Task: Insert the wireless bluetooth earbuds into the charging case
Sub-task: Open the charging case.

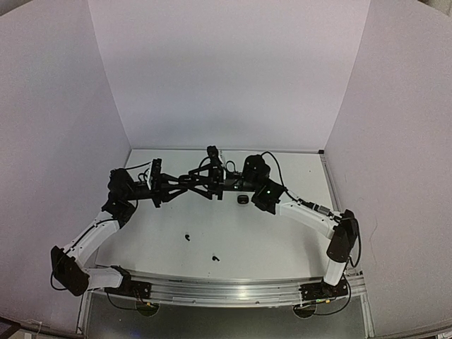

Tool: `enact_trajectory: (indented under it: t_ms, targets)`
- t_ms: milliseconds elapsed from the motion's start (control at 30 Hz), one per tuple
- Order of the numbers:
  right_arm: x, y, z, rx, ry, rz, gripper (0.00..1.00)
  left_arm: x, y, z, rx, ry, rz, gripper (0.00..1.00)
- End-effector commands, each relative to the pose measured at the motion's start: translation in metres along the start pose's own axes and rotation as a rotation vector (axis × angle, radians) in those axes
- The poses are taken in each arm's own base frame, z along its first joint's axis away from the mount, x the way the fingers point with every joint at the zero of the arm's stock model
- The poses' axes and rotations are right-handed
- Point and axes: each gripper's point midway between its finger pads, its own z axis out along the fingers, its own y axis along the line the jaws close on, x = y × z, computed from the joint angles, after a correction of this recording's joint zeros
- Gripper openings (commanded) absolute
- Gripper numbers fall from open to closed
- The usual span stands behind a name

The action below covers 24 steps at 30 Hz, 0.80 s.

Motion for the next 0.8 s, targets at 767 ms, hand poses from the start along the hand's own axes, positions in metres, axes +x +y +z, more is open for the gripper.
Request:
enact_trajectory:
  t_ms: [767]
  targets:
    - [0.04, -0.014, 0.008, 0.011, 0.245, 0.038, 0.6, 0.016, -0.006, -0.006, 0.028, 0.092, 0.144, 0.0]
